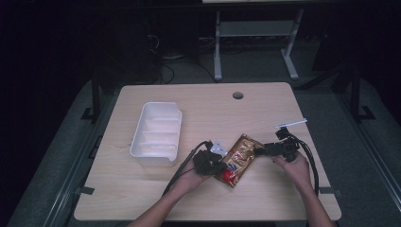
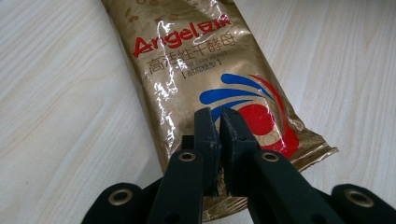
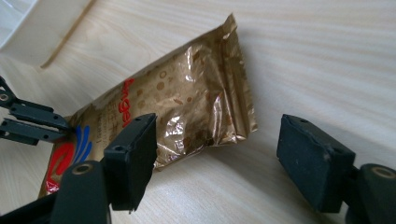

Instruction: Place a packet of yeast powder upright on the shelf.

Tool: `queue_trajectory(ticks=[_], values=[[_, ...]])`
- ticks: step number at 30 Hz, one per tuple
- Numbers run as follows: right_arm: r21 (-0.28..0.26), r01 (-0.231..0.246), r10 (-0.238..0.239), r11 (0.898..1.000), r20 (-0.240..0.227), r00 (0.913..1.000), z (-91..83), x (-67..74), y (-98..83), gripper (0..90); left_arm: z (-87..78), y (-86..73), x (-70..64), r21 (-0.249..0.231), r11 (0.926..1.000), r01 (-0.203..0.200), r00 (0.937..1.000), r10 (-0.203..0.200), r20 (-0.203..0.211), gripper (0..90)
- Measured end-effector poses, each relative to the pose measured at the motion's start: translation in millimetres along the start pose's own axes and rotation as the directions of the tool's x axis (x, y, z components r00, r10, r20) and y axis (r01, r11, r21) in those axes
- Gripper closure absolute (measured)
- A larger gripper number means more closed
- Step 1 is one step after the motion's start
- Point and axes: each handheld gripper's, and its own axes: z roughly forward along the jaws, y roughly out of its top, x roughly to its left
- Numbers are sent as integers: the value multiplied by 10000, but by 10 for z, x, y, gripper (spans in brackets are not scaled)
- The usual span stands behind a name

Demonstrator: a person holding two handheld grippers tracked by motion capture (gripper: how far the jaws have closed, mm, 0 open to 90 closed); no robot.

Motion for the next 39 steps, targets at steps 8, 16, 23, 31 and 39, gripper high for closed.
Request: queue_trajectory(ticks=[8,16,23,31,39], values=[[169,101,-95,9998,-349,9993,108,41,5,404,2,2,-14,69,9998,-172,9998,172,-86,857],[-9,21,-21,10000,-767,9970,99,55,19,574,6,1,-13,67,9997,-244,9997,245,-48,867],[-205,360,-374,9991,-719,9967,63,137,50,646,5,0,-6,101,9996,-255,9997,255,15,868],[-270,17,-50,9996,-1213,9926,75,72,57,630,11,-7,0,33,9996,-274,9996,273,76,868],[85,-416,423,9991,-1388,9894,189,-12,51,561,14,-12,-7,-4,9995,-313,9995,313,72,870]])
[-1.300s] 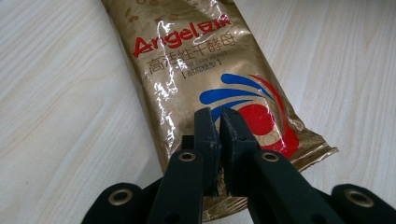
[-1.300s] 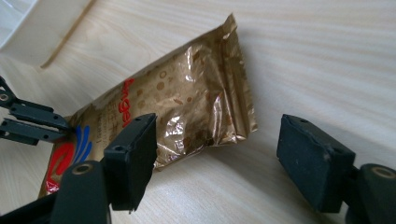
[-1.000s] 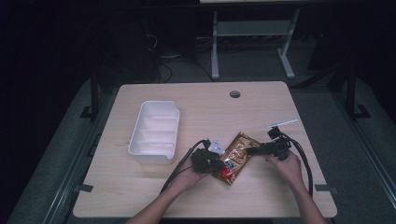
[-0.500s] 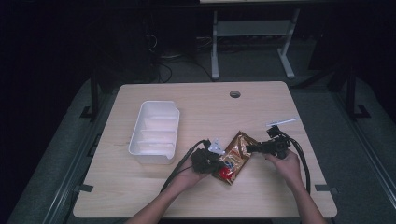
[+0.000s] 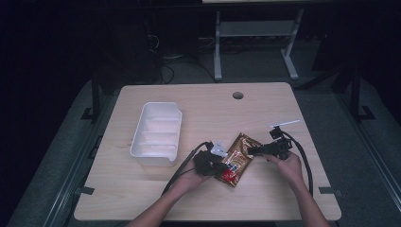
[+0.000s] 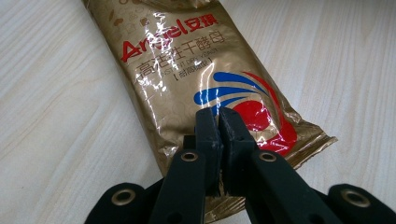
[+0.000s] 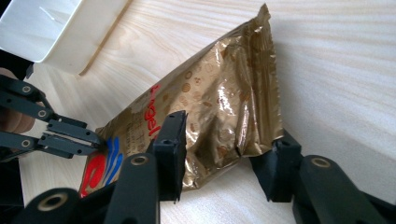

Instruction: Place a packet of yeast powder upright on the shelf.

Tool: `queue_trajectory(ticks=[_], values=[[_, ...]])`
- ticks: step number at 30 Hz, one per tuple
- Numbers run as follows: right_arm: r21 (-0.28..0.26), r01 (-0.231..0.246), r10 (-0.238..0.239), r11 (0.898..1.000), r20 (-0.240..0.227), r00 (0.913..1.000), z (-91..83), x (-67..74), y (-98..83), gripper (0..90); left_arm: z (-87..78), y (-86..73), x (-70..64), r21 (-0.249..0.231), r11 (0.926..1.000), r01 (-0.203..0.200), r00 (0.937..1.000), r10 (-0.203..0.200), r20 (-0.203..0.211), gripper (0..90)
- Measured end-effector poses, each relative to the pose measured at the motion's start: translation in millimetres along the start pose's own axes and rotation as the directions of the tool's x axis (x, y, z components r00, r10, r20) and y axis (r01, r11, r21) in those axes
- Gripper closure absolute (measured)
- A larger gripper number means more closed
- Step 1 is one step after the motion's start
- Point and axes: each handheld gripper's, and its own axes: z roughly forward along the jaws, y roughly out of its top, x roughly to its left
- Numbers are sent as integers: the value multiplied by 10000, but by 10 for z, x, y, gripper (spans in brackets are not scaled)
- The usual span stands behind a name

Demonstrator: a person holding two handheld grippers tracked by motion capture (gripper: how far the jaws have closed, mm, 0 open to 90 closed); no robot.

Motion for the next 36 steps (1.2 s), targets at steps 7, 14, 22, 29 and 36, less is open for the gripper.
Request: queue_trajectory(ticks=[7,14,22,29,36], values=[[40,-19,18,10000,135,9999,15,1,0,559,1,-5,2,-40,10000,17,10000,-17,12,870],[56,337,-337,9994,-23,9994,91,49,22,608,2,-6,1,-34,10000,-9,10000,10,86,872],[-20,618,-618,9981,35,9981,136,78,52,827,0,-23,2,-138,9999,20,9999,-18,151,873],[-37,862,-862,9963,-20,9963,69,116,56,867,-21,-32,4,-181,9996,213,9991,-207,361,811],[-331,1035,-1034,9941,30,9946,-22,158,70,875,-108,-66,-29,-519,9985,190,9983,-162,552,748]])
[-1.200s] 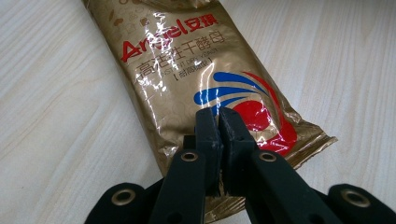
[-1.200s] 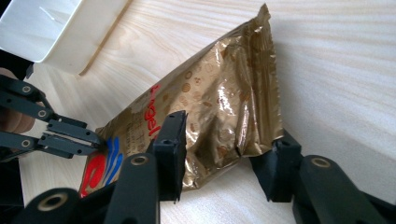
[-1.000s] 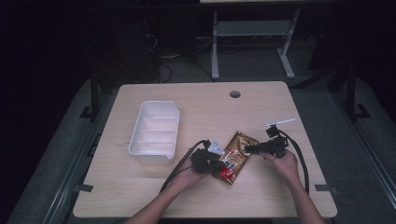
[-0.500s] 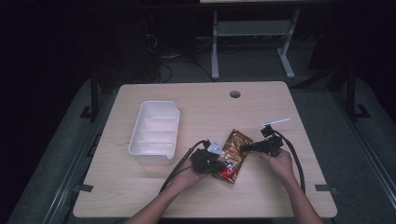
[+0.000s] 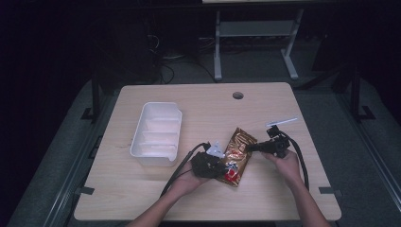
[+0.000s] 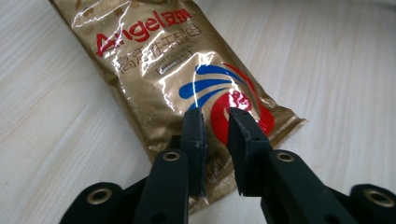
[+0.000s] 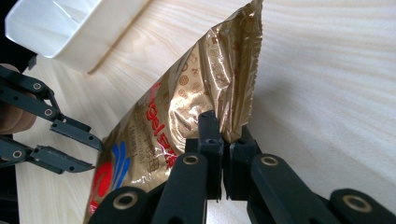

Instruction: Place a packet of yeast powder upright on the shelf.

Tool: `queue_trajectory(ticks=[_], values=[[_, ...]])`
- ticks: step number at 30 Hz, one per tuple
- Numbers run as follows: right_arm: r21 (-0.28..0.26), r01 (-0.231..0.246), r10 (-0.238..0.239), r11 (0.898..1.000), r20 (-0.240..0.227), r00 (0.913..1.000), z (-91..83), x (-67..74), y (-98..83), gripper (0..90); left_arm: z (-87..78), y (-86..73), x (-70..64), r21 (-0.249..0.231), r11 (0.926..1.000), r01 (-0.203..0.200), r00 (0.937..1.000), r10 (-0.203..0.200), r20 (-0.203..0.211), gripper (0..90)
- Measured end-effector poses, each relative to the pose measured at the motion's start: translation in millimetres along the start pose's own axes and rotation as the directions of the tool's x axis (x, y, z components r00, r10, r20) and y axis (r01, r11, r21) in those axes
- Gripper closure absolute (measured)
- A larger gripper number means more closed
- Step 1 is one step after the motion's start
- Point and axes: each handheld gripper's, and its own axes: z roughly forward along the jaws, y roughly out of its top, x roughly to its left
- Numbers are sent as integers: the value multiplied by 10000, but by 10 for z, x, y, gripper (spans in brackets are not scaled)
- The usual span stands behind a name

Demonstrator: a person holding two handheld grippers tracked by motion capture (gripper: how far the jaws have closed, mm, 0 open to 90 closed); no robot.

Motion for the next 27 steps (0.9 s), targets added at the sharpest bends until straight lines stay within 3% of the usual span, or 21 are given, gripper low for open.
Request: queue_trajectory(ticks=[7,9,11,17,27], values=[[-395,501,-491,9980,246,9985,-193,125,94,879,-107,-93,-55,-576,9983,23,9999,-16,112,679],[-484,769,-750,9959,408,9963,-249,190,146,881,-118,-110,-67,-625,9980,8,9999,0,122,654],[-502,952,-927,9942,504,9944,-295,246,196,882,-153,-169,-102,-907,9959,-17,9999,6,-122,592],[-747,1443,-1395,9867,658,9880,-394,365,318,883,-252,-275,-135,-1326,9911,91,9999,-99,-52,514],[-810,2200,-2123,9721,942,9727,-485,613,578,886,-397,-400,-184,-1521,9883,-79,10000,69,-68,419]])
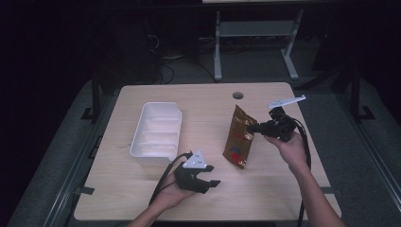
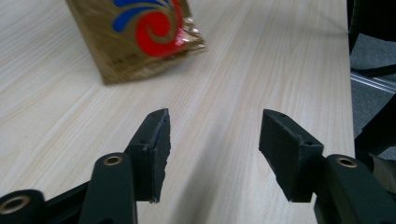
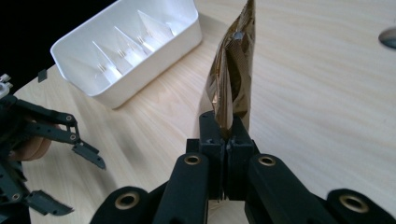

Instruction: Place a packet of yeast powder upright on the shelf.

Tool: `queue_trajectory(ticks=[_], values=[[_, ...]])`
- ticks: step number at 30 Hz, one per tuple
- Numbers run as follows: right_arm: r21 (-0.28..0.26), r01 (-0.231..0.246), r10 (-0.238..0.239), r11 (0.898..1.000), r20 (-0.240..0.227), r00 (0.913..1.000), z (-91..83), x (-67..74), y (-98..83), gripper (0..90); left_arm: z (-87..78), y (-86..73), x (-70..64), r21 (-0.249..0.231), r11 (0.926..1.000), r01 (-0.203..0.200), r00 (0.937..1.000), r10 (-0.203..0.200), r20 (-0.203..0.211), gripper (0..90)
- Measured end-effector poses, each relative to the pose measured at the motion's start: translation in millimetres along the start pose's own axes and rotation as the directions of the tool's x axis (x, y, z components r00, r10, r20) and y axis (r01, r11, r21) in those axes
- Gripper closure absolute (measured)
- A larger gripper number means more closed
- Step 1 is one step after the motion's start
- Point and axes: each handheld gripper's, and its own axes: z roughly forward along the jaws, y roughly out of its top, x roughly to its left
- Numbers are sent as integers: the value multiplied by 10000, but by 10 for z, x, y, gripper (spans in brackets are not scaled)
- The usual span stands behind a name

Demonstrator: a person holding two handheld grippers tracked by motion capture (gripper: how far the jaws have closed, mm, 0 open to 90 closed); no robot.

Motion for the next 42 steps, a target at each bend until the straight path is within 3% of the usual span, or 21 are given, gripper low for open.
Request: queue_trajectory(ticks=[10,17,42], values=[[31,815,-815,9967,101,9966,57,133,237,888,-128,-139,-40,-15,10000,-85,10000,85,-14,380],[-11,1127,-1127,9936,-232,9934,148,174,373,888,-155,-197,-54,-77,9999,-126,9999,126,64,367],[-187,2337,-2344,9721,-841,9685,475,324,939,888,-226,-252,-35,-322,9993,-210,9998,212,49,336]])
